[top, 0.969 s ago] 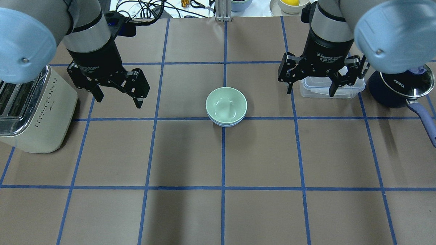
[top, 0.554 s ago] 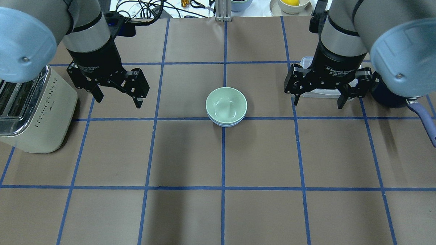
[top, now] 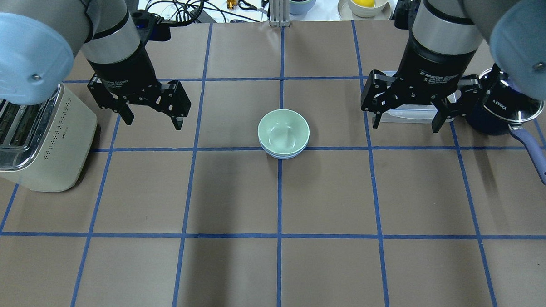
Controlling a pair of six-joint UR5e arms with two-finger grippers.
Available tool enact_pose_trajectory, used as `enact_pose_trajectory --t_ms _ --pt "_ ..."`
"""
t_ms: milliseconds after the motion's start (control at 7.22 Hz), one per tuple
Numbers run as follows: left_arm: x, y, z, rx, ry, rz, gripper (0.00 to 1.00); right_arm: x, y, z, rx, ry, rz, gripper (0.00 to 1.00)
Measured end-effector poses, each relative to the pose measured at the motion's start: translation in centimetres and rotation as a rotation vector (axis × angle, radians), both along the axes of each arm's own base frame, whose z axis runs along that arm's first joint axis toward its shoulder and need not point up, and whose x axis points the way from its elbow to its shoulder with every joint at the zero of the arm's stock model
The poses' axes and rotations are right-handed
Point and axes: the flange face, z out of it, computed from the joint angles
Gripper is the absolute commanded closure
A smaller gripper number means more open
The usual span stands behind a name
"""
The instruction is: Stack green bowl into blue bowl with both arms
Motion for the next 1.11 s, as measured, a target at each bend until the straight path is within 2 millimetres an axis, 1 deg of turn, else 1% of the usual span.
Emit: enact_pose_trajectory --t_ms 415,692,1108 --pt "0.4 0.0 0.5 -0.011 -0.02 -0.008 0.0 -0.2 -1.4 -0.9 -0.01 -0.005 -0.001 0.0" --pt "0.5 0.1 0.7 -0.012 -0.024 -0.011 0.0 -0.3 -2.1 -1.0 -0.032 -0.007 0.001 0.0" --pt "0.3 0.2 0.6 -0.013 -0.026 -0.004 0.0 -1.5 -2.7 -1.3 -0.026 0.003 -0.001 0.0"
